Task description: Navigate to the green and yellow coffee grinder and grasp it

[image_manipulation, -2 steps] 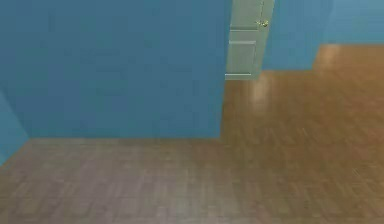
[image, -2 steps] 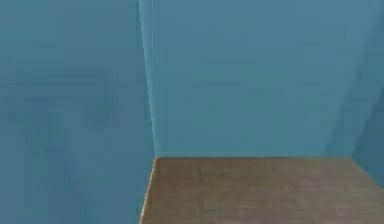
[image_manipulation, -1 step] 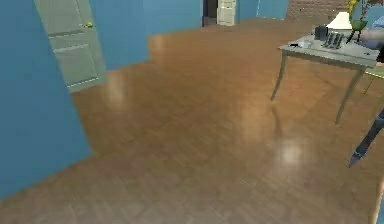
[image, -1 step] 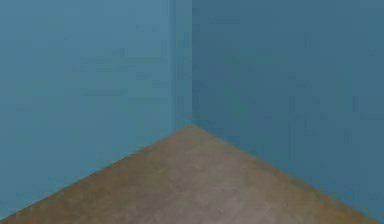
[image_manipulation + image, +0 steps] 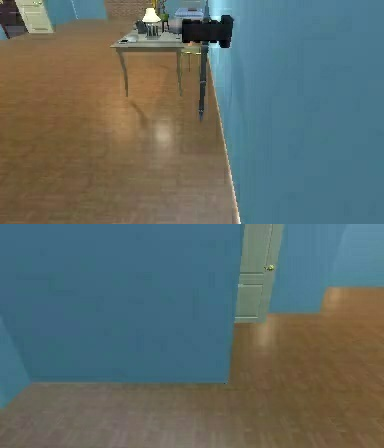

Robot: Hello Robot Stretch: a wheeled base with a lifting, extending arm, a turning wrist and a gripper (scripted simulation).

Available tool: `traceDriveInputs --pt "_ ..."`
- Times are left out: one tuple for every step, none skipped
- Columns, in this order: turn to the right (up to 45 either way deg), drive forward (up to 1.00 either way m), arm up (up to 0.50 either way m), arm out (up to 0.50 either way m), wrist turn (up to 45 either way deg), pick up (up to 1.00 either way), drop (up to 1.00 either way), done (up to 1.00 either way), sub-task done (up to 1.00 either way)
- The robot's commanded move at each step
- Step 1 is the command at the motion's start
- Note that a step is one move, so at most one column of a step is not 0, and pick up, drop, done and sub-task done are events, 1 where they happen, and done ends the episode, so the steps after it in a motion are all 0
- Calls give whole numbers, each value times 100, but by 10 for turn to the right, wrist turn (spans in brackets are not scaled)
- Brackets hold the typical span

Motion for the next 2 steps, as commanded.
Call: traceDriveInputs --pt "450 0 0 0 0 0 0 0 0" --pt "60 0 0 0 0 0 0 0 0"
